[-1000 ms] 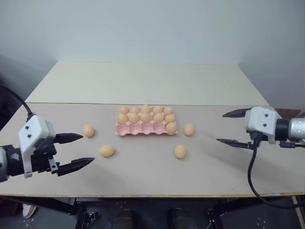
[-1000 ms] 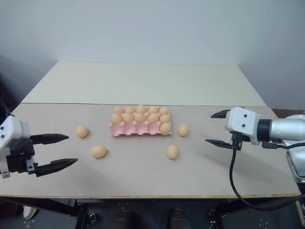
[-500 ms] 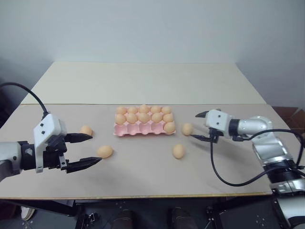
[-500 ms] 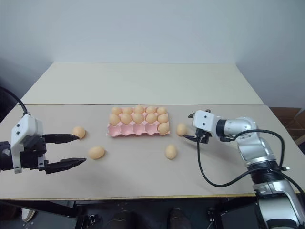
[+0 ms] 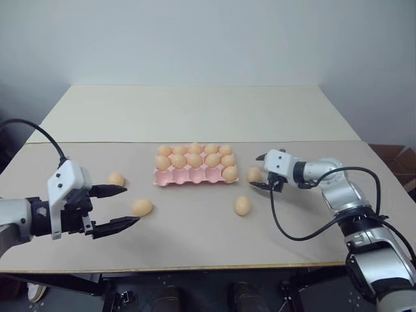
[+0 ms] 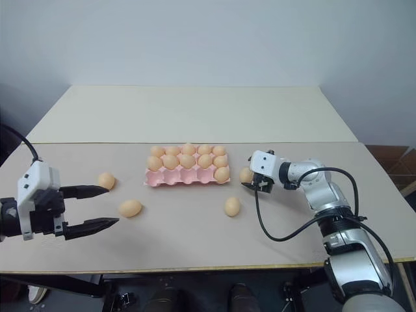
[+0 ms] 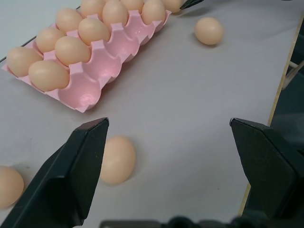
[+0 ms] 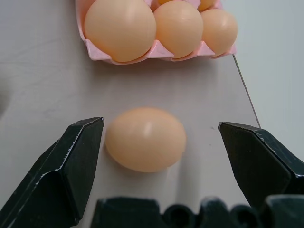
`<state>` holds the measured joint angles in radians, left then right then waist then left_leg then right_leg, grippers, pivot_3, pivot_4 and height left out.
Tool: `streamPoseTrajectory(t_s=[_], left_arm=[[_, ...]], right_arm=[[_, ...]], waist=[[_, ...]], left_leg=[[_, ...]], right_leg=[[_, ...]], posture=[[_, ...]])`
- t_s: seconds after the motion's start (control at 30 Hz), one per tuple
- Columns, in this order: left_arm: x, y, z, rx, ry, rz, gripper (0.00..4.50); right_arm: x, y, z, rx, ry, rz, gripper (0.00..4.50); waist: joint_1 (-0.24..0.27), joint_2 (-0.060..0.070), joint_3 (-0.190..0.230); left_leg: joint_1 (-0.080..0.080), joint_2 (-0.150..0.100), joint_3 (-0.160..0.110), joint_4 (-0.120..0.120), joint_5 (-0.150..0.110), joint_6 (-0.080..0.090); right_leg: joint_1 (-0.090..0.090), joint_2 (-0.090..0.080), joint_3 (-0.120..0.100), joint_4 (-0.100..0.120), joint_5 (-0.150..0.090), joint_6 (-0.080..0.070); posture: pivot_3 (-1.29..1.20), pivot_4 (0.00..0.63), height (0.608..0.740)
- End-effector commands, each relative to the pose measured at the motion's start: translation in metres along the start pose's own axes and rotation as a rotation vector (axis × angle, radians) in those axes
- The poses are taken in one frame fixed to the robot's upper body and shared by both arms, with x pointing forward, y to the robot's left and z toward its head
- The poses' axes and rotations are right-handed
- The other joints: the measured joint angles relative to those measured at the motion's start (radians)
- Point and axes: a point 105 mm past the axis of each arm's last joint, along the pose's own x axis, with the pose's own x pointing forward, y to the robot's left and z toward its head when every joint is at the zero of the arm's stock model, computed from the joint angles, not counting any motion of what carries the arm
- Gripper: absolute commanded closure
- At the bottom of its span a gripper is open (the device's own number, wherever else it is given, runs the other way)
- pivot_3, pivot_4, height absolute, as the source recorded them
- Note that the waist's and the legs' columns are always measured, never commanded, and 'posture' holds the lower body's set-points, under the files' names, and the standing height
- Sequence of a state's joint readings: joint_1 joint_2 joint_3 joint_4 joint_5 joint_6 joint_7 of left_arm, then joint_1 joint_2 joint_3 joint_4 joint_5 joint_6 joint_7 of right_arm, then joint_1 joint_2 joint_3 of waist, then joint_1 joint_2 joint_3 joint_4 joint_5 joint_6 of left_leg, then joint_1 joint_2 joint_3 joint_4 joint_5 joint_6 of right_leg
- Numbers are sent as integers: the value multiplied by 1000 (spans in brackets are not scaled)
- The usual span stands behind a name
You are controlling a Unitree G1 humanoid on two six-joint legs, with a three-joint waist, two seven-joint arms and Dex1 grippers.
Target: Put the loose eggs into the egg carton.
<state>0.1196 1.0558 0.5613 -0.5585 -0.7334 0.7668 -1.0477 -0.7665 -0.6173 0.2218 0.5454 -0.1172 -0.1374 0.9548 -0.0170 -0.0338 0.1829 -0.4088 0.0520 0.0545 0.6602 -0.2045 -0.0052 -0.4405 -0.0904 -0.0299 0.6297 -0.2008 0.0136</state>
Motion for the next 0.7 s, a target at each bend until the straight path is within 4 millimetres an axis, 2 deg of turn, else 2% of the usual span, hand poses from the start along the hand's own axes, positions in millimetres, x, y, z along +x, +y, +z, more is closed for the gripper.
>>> streamPoseTrajectory(t_s=[0.03, 0.37, 0.47, 0.57, 0.6, 0.7], left_arm=[[-1, -3, 4, 45, -7, 8, 47], [-3, -3, 1, 43, 16, 18, 47], [-3, -3, 0, 41, 22, 20, 0], [-4, -2, -1, 40, 26, 23, 0], [-4, -2, -1, 41, 28, 24, 0], [-4, -1, 0, 43, 27, 26, 0]], right_arm=[[2, -6, 7, 13, -32, 1, 0], [10, -3, -4, 139, -20, 45, 0], [11, -3, -7, 148, -11, 44, 597], [12, -3, -8, 148, -10, 42, 1624], [12, -3, -8, 149, -11, 39, 1804], [13, -3, -9, 139, -6, 25, 1809]], waist=[[0, 0, 0], [-1, 0, 0], [-1, 0, 0], [-1, 0, 0], [-1, 0, 0], [-1, 0, 0]], left_leg=[[0, 0, 0, 0, 0, 0], [0, 0, 0, 0, 0, 0], [0, 0, 0, 0, 0, 0], [0, 0, 0, 0, 0, 0], [0, 0, 0, 0, 0, 0], [0, 0, 0, 0, 0, 0]], right_leg=[[0, 0, 0, 0, 0, 0], [0, 0, 0, 0, 0, 0], [0, 0, 0, 0, 0, 0], [0, 0, 0, 0, 0, 0], [0, 0, 0, 0, 0, 0], [0, 0, 0, 0, 0, 0]], posture=[[0, 150, 740], [0, 150, 740], [0, 150, 740], [0, 150, 740], [0, 150, 740], [0, 150, 740]])
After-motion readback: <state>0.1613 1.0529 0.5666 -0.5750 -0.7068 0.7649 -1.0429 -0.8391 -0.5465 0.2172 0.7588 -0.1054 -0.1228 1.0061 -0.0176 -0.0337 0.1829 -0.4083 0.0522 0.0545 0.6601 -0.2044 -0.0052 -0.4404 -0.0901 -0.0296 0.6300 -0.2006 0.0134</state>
